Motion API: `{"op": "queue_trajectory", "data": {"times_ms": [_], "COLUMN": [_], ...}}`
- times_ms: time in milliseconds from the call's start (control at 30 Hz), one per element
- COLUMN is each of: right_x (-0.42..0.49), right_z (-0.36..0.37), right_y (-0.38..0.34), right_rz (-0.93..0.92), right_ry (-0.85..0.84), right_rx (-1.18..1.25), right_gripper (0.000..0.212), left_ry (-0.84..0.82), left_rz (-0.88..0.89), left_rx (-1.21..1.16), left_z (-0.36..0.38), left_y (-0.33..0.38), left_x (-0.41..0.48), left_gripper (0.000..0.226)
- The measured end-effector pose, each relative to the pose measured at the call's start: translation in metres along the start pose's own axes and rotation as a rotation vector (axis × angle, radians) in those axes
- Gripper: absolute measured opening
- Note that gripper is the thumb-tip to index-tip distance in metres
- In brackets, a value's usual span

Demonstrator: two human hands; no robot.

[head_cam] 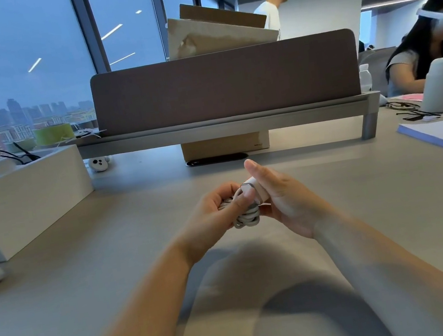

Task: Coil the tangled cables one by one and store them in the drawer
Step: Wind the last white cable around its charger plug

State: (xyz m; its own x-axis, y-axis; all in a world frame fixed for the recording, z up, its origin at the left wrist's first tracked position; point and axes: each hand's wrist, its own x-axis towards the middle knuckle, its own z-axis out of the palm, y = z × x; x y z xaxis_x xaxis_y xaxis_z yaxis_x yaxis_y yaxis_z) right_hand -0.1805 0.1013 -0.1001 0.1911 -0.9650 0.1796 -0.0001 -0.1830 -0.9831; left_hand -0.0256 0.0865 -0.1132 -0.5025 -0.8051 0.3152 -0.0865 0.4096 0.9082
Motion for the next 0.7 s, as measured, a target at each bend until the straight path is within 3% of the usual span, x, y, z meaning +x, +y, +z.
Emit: {"op": "queue_trajectory", "data": {"times_ms": [167, 433, 700], "right_x": [-0.0013, -0.0001, -0.0015], "right_z": [-0.0013, -0.0013, -0.0026], "right_y": [-0.0009, -0.0031, -0.0018], "right_rz": [-0.029, -0.134, -0.089], "right_ry": [-0.003, 0.239, 0.097], "right_rx": [-0.021, -0.188, -0.003], "right_gripper": [0.072, 0.064, 0.060], "left_ry": [-0.031, -0.021, 0.063], "left_rz": [-0.016, -0.010, -0.037], "left_rx": [-0.018, 0.004, 0.003], "left_z": [0.0022, 0.0043, 0.0025], "left_y": [0.0043, 0.0080, 0.0023], "left_x": [-0.0015, -0.0018, -0.0006], "left_gripper": [0.033, 0.037, 0.031]}}
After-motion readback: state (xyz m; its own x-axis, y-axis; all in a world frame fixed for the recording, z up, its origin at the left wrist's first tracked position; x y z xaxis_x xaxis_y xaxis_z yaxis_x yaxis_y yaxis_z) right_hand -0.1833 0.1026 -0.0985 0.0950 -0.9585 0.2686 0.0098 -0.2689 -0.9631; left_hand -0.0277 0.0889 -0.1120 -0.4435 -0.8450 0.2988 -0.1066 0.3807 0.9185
